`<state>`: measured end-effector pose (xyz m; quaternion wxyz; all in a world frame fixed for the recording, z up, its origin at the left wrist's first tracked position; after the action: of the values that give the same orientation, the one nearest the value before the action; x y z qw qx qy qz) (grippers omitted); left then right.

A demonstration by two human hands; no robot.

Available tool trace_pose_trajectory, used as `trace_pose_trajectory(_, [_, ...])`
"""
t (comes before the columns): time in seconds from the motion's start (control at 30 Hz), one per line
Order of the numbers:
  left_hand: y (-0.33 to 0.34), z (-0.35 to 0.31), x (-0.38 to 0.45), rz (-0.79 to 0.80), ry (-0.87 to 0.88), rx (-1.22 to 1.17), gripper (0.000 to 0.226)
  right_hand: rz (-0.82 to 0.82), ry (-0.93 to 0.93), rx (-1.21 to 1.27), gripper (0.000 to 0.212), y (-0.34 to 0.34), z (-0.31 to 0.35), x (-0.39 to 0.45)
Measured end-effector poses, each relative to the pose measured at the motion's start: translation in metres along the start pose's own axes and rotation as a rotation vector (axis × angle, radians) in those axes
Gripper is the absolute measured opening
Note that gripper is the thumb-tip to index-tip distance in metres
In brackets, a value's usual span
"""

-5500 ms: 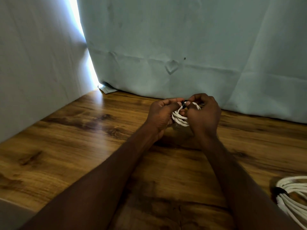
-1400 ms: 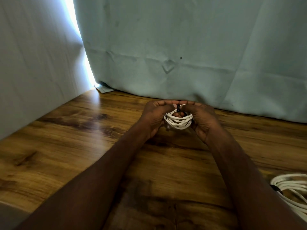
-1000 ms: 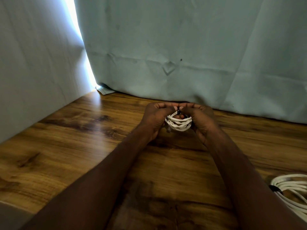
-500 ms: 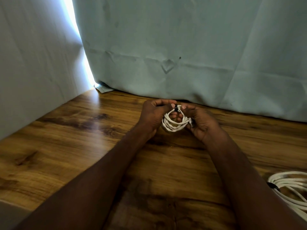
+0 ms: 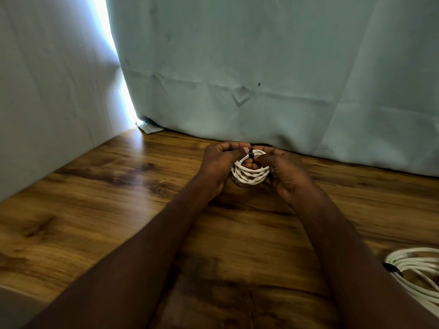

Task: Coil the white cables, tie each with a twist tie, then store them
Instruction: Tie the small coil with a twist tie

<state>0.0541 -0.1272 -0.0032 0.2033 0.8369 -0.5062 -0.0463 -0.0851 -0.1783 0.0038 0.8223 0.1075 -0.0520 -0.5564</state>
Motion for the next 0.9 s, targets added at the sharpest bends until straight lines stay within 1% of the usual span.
trace_pose_trajectory(0.13, [0.001, 0.002, 0.000, 0.013, -0.005, -0.002, 0.009, -0.054, -0.051, -0.018, 0.019, -0.002, 0.000, 0.001])
trace_pose_trajectory(0.23, [0.003, 0.003, 0.000, 0.032, -0.012, -0.028, 0.013, -0.085, -0.101, -0.026, 0.020, -0.005, 0.003, 0.001])
trace_pose_trajectory(0.33, [0.005, 0.003, -0.001, 0.057, -0.019, -0.033, 0.016, -0.114, -0.114, -0.007, 0.019, -0.006, 0.003, 0.001])
trace_pose_trajectory(0.47, [0.009, 0.003, -0.004, 0.111, -0.042, -0.021, 0.017, -0.120, -0.087, 0.039, 0.008, -0.008, 0.003, 0.000])
trace_pose_trajectory(0.5, [0.010, 0.004, -0.005, 0.122, -0.044, -0.014, 0.016, -0.120, -0.080, 0.053, 0.015, -0.009, 0.004, 0.001])
trace_pose_trajectory(0.53, [0.011, 0.004, -0.006, 0.128, -0.046, -0.009, 0.015, -0.114, -0.080, 0.062, 0.020, -0.009, 0.004, 0.001])
trace_pose_trajectory(0.57, [0.010, 0.003, -0.005, 0.125, -0.047, -0.010, 0.014, -0.105, -0.085, 0.057, 0.018, -0.009, 0.003, 0.002])
trace_pose_trajectory(0.63, [0.008, 0.002, -0.005, 0.107, -0.049, -0.028, 0.015, -0.090, -0.097, 0.046, 0.009, -0.008, 0.004, 0.002])
trace_pose_trajectory(0.67, [0.007, 0.001, -0.004, 0.096, -0.048, -0.041, 0.016, -0.083, -0.099, 0.041, 0.008, -0.007, 0.003, 0.002])
trace_pose_trajectory(0.8, [0.006, -0.001, -0.002, 0.064, -0.014, -0.023, 0.016, -0.027, -0.050, 0.023, 0.011, -0.004, 0.004, 0.002])
trace_pose_trajectory(0.9, [0.001, -0.001, 0.003, 0.019, 0.011, 0.004, 0.020, 0.041, 0.016, 0.104, 0.019, -0.002, 0.004, 0.000])
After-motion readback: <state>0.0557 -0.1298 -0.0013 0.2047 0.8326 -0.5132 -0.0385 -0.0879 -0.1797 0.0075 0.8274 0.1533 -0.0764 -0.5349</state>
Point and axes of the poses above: each hand's wrist, its own x-axis towards the middle knuckle, its own y-axis out of the palm, z = x × y, the point moved 6 cm from there along x, towards the middle knuckle, and after that the axes turned 4 degrees about -z, right-handed, at the moved point
